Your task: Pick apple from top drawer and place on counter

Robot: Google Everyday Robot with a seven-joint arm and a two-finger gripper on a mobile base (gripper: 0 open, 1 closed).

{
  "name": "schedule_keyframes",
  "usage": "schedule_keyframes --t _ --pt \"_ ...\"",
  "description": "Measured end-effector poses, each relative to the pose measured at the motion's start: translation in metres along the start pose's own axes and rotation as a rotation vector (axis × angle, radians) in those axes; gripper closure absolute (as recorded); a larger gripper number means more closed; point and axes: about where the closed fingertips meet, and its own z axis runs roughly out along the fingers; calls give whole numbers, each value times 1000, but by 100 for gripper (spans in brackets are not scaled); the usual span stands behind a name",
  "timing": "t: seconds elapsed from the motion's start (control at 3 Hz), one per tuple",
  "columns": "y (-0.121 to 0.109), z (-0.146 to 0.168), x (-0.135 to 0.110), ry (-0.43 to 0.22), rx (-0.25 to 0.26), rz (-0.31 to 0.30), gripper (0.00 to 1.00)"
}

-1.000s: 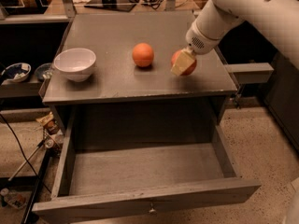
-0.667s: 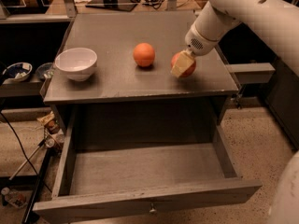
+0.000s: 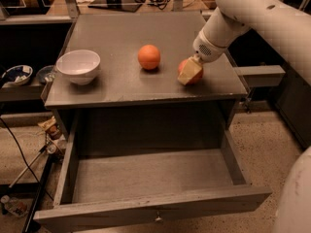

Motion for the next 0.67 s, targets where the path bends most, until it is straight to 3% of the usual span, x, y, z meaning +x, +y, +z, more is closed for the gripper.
schedule_keyframes --t 0.33,0.67 --pt "3 4 3 -11 -12 -2 96" --pt "3 4 3 -11 -12 -2 73"
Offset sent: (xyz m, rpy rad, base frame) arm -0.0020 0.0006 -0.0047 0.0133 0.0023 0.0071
